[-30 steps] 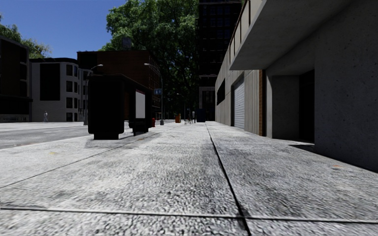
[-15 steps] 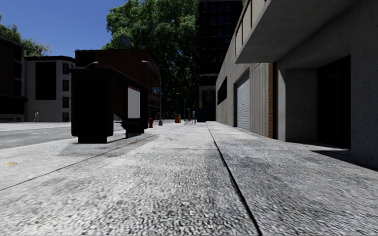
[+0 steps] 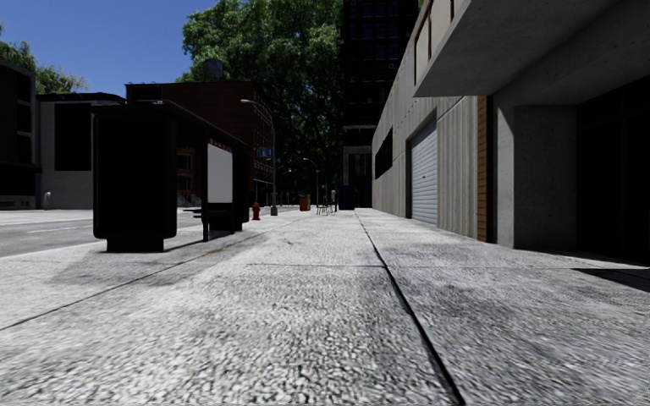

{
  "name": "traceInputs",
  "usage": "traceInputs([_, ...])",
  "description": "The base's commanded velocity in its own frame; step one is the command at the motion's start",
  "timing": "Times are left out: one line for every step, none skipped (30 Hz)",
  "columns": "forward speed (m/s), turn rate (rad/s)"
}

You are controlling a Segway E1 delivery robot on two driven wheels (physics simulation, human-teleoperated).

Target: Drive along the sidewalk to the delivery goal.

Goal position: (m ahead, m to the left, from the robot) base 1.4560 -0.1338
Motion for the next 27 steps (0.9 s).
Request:
traceInputs([1.25, 0.0])
traceInputs([1.25, 0.0])
traceInputs([1.25, 0.0])
traceInputs([1.25, 0.0])
traceInputs([1.25, 0.0])
traceInputs([1.25, 0.0])
traceInputs([1.25, 0.0])
traceInputs([1.25, 0.0])
traceInputs([1.25, 0.0])
traceInputs([1.25, 0.0])
traceInputs([1.25, 0.0])
traceInputs([1.25, 0.0])
traceInputs([1.25, 0.0])
traceInputs([1.25, 0.0])
traceInputs([1.25, 0.0])
traceInputs([1.25, 0.0])
traceInputs([1.25, 0.0])
traceInputs([1.25, 0.0])
traceInputs([1.25, 0.0])
traceInputs([1.24, 0.0])
traceInputs([1.23, 0.0])
traceInputs([1.23, 0.0])
traceInputs([1.19, 0.0])
traceInputs([1.14, 0.0])
traceInputs([1.1, 0.0])
traceInputs([1.1, 0.0])
traceInputs([1.07, 0.0])
